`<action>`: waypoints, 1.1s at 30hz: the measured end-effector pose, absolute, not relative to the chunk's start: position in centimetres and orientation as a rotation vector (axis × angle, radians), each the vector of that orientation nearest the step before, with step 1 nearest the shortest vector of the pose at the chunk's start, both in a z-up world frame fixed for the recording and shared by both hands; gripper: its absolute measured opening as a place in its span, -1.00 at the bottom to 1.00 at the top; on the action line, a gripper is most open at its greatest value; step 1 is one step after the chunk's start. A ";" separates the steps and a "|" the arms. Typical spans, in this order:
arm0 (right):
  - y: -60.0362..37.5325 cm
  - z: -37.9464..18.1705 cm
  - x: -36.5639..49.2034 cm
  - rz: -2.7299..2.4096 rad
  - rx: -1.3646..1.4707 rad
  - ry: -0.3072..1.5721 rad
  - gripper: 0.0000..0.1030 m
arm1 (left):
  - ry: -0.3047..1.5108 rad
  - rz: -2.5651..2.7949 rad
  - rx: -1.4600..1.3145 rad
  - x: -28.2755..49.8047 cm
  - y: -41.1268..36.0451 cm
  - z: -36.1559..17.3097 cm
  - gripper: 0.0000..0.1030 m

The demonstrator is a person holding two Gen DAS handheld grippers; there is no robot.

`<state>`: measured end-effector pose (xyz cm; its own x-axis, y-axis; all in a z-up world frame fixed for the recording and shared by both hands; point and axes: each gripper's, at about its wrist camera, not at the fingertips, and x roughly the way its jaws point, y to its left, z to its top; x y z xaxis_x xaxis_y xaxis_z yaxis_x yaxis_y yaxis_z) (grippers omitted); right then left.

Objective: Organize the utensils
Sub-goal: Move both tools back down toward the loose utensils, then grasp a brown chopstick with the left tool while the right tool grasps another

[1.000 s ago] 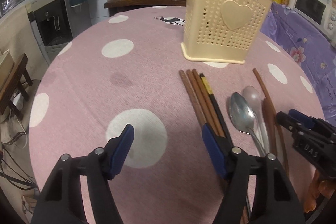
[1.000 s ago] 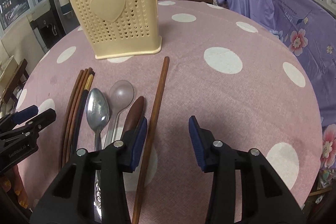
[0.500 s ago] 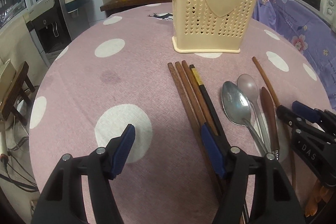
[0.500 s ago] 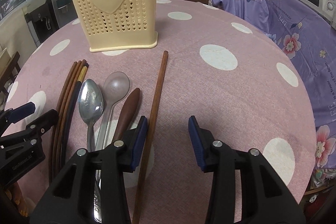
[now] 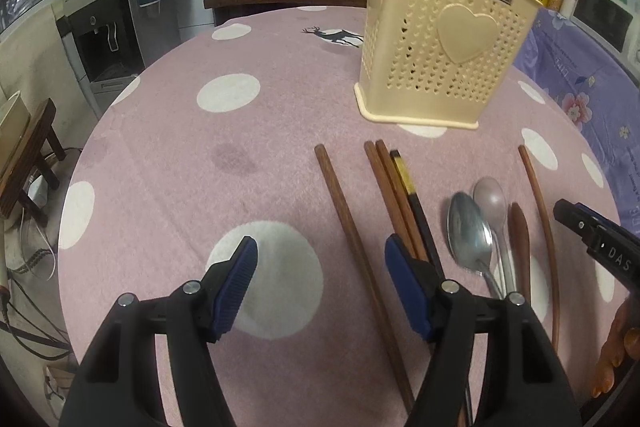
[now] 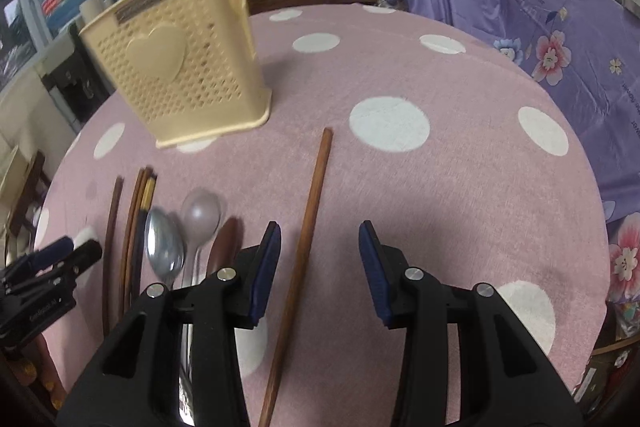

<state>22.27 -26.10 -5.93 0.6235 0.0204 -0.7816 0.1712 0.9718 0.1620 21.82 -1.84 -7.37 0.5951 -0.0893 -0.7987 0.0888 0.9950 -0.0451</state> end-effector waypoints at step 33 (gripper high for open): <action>-25.5 -7.7 28.8 -0.168 0.137 0.937 -0.84 | 0.895 0.005 -0.011 25.9 -3.5 -8.7 -0.81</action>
